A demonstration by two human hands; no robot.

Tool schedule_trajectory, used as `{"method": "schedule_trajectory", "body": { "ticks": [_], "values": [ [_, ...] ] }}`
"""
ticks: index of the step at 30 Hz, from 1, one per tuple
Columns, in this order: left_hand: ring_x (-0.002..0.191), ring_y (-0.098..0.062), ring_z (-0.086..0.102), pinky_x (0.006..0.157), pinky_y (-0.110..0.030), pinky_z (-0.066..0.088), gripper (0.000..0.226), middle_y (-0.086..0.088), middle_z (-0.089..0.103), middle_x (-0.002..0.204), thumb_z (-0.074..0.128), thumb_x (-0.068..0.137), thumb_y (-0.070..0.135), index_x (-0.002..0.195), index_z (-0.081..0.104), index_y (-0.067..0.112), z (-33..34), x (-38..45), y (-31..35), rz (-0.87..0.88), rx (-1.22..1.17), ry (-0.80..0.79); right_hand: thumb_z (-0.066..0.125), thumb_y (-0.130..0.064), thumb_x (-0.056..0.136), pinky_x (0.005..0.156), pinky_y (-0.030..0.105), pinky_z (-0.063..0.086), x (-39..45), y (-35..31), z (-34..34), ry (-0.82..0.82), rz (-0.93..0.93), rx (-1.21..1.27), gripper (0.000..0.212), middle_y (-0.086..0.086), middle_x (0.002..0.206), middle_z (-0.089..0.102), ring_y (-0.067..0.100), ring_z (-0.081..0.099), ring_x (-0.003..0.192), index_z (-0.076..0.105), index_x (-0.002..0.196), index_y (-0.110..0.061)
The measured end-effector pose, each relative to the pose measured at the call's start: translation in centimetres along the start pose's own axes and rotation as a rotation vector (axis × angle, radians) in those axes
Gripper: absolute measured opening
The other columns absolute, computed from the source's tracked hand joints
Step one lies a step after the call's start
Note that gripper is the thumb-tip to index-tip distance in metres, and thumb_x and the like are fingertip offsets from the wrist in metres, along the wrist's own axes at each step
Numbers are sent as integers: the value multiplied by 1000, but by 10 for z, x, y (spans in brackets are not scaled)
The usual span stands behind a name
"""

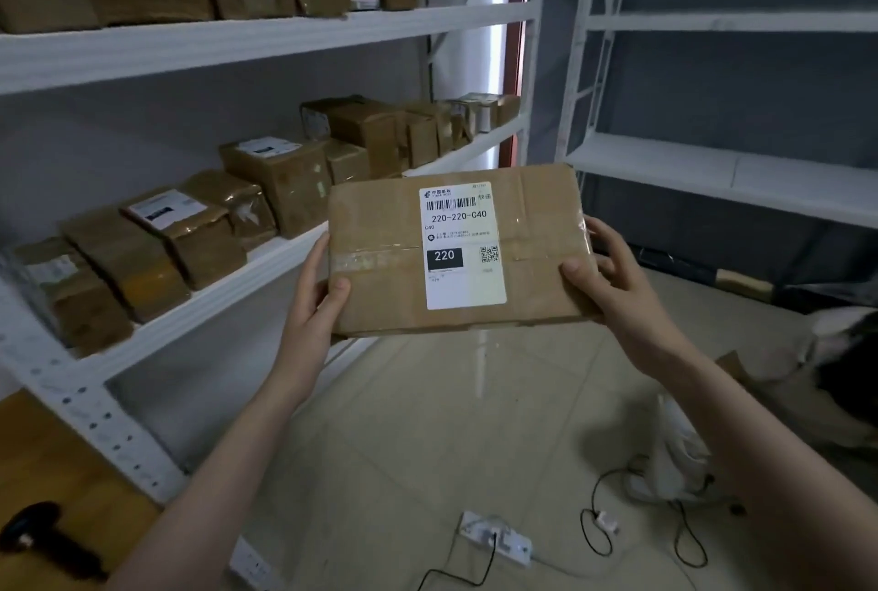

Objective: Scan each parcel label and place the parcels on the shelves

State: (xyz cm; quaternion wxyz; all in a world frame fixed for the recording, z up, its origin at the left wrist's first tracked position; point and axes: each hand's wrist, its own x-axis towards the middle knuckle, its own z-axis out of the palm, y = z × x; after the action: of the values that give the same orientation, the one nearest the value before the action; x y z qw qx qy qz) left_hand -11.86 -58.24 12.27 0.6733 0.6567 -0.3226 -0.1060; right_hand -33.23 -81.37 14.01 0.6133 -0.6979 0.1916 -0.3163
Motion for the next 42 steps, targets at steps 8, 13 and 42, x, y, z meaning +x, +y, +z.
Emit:
{"method": "schedule_trajectory", "body": {
  "ticks": [8,13,42],
  "values": [
    [112,-3,54,77,-20,53,49,13,50,132,45,100,29,142,31,49,31,94,-16,15,-39,8,64,-39,76,68,25,53,87,9,-14,32,-22,23,66,0,119,59,18,66,99,38,137,-43],
    [119,7,48,89,-15,46,50,20,45,139,49,93,37,139,34,50,33,175,-7,84,-74,17,64,-42,76,72,31,53,169,-6,-9,15,-56,32,63,5,124,59,24,64,102,38,133,-50],
    [136,-16,35,111,-35,36,48,4,32,153,37,105,29,151,25,32,159,552,52,275,100,-72,53,-26,95,69,34,49,502,-62,-75,315,-343,174,45,-9,112,47,18,54,99,37,134,-40]
  ]
}}
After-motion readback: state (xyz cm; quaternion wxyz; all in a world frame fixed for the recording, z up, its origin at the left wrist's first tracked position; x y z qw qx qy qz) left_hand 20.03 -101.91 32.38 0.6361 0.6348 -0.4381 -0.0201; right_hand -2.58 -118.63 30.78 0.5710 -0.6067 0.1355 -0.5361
